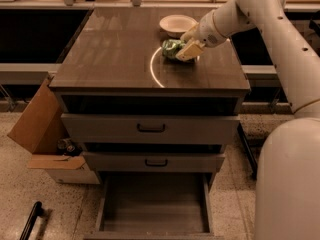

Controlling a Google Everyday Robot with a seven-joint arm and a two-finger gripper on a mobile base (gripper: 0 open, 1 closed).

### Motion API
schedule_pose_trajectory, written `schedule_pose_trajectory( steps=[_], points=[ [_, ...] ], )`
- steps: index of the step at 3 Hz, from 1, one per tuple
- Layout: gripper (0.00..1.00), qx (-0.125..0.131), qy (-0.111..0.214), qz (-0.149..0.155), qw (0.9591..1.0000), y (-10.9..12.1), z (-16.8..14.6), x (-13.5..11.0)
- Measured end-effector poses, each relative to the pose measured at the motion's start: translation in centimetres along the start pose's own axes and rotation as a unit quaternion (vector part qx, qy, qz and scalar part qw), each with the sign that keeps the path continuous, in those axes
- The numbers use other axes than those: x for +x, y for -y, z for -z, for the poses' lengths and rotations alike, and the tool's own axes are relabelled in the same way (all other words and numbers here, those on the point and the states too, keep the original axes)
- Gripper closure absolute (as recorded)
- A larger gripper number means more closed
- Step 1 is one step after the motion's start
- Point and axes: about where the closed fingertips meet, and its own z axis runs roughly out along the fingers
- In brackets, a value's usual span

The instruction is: Pick green can from bottom drawer and place on counter

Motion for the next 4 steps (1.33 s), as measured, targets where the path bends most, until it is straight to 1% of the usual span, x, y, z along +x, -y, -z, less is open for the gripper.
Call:
schedule_pose_trajectory(
  steps=[1,2,3,4],
  points=[
    [0.0,0.0,-0.006,-0.008,0.9999,0.5,-0.1,0.4],
    [0.0,0.001,-0.007,-0.009,0.9999,0.5,-0.1,0.4],
    [0.0,0.033,-0.004,0.013,0.9993,1.0,4.0,-0.9],
    [0.0,0.059,0.001,0.056,0.9967,0.7,8.8,-3.2]
  ],
)
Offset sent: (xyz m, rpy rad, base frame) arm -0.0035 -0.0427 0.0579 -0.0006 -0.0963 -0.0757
